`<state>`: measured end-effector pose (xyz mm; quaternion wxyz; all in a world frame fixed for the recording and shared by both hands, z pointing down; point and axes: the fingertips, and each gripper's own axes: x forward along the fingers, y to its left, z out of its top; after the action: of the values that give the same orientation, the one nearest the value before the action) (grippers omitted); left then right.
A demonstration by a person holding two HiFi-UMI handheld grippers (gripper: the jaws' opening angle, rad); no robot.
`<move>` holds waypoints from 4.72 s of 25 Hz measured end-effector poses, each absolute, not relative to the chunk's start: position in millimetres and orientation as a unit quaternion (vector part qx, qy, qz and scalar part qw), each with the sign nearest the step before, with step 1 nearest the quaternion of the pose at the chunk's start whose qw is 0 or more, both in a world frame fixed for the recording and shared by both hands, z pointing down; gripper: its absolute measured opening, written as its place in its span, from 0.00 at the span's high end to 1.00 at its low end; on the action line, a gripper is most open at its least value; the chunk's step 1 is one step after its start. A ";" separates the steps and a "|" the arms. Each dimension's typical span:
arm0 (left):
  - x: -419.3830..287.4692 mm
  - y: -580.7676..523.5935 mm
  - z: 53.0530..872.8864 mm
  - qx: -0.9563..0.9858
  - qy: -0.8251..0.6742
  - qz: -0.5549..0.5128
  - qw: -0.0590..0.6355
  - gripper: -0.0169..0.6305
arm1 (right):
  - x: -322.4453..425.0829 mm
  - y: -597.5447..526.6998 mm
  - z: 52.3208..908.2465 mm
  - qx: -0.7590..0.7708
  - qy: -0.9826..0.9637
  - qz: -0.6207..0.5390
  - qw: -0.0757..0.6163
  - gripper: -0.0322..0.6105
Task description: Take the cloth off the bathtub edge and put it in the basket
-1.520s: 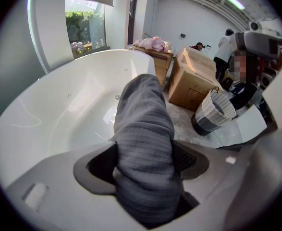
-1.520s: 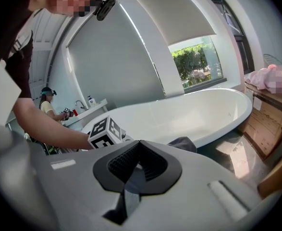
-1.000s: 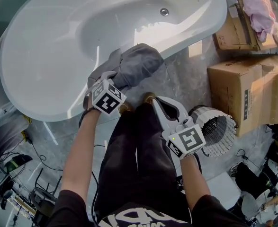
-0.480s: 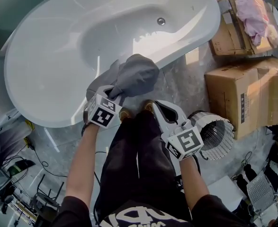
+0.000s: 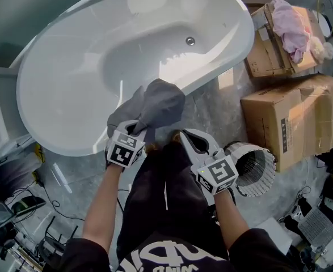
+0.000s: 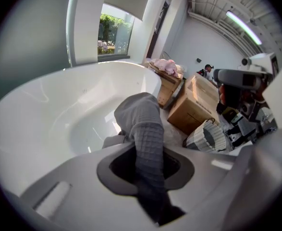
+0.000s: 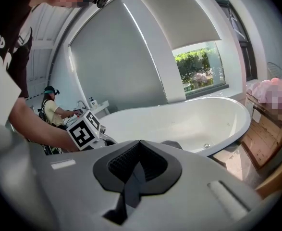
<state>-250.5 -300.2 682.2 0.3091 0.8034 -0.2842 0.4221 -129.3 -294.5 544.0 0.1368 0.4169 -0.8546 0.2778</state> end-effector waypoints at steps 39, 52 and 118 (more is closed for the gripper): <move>-145.7 -263.3 367.4 0.924 -0.211 0.206 0.242 0.87 | -27.9 -238.3 309.5 0.562 -0.816 0.115 0.065 0.94; -89.4 -225.9 345.5 0.954 -0.035 0.213 0.207 0.87 | -7.7 -139.6 305.3 0.712 -0.689 0.133 0.032 0.94; 300.3 100.1 296.3 0.881 0.379 0.261 0.110 0.87 | 260.8 256.6 315.0 0.958 -0.252 0.115 -0.070 0.94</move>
<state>300.3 100.1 296.3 0.1097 0.8811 0.3790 0.2609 260.8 256.6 315.0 -0.0698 0.9583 -0.2518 0.1154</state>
